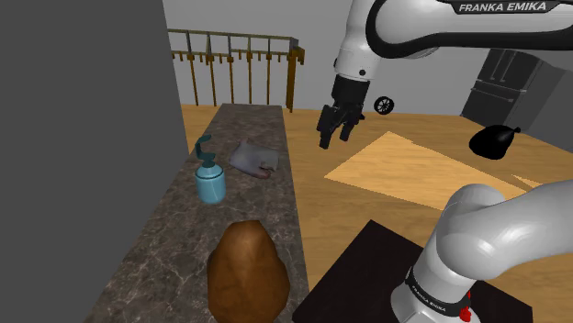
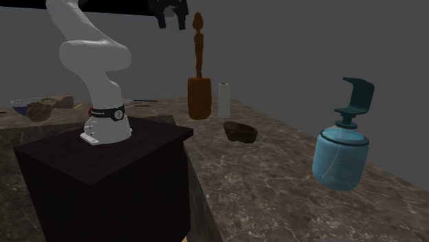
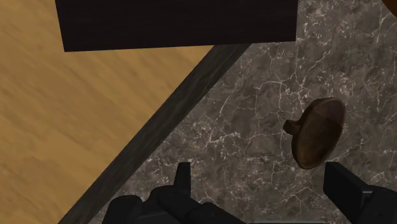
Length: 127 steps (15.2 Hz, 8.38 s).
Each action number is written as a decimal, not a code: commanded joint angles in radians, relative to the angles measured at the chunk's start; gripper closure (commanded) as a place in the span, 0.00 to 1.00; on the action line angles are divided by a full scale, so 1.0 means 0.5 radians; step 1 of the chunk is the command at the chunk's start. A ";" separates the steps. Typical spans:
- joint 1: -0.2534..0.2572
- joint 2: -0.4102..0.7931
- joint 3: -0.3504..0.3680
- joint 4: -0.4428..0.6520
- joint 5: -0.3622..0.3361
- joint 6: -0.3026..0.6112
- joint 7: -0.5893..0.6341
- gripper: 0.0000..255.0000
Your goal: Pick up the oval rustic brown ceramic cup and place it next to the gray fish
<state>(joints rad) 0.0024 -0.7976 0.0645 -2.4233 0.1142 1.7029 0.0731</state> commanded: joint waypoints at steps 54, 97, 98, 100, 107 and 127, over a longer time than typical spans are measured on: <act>0.324 2.539 0.471 0.584 -0.316 1.572 0.847 1.00; -0.091 2.095 0.346 0.770 -0.172 0.919 0.243 1.00; -0.116 2.111 0.328 0.796 -0.178 0.907 0.203 1.00; -0.167 2.148 0.292 0.853 -0.189 0.881 0.123 1.00; -0.333 2.324 0.178 1.131 -0.226 0.765 -0.140 1.00; -0.516 2.800 0.060 1.584 -0.273 0.777 -0.426 1.00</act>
<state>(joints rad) -0.2559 0.5934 0.0952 -1.6333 -0.0218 2.0835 -0.1402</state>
